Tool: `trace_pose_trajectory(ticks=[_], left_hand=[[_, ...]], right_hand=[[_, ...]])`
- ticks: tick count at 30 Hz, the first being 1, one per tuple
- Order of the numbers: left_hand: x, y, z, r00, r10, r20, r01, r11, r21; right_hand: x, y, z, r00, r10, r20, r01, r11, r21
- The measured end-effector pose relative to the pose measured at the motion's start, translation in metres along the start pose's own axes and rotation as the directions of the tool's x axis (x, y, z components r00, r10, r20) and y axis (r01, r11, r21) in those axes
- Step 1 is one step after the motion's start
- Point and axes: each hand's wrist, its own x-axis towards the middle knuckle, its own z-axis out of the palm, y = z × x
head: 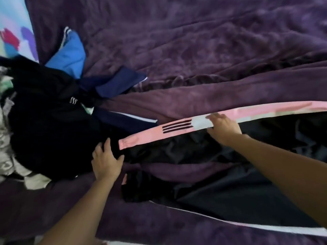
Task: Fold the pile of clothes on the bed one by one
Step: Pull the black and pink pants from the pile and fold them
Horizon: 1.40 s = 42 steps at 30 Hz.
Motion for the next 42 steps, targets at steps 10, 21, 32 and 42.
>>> trace_pose_trajectory(ticks=[10,21,32,42], left_hand=[[0.076,0.007,0.01,0.981,0.136,-0.137,-0.178,0.908,-0.379],[-0.023,-0.023,0.058,0.651,0.659,0.376,-0.7,0.713,-0.037],[0.001,-0.033,0.024,0.746,0.218,0.629,0.096,0.9,-0.425],[-0.094,0.021,0.053,0.783,0.584,0.213,-0.611,0.787,0.091]], right_hand=[[0.051,-0.05,0.026,0.967,0.229,-0.113,-0.226,0.973,0.035],[-0.039,-0.058,0.048,0.968,0.102,-0.229,-0.058,0.98,0.19],[-0.227,0.02,0.133,0.96,0.263,-0.092,-0.253,0.961,0.11],[-0.251,0.087,0.129,0.956,0.285,0.07,-0.269,0.947,-0.177]])
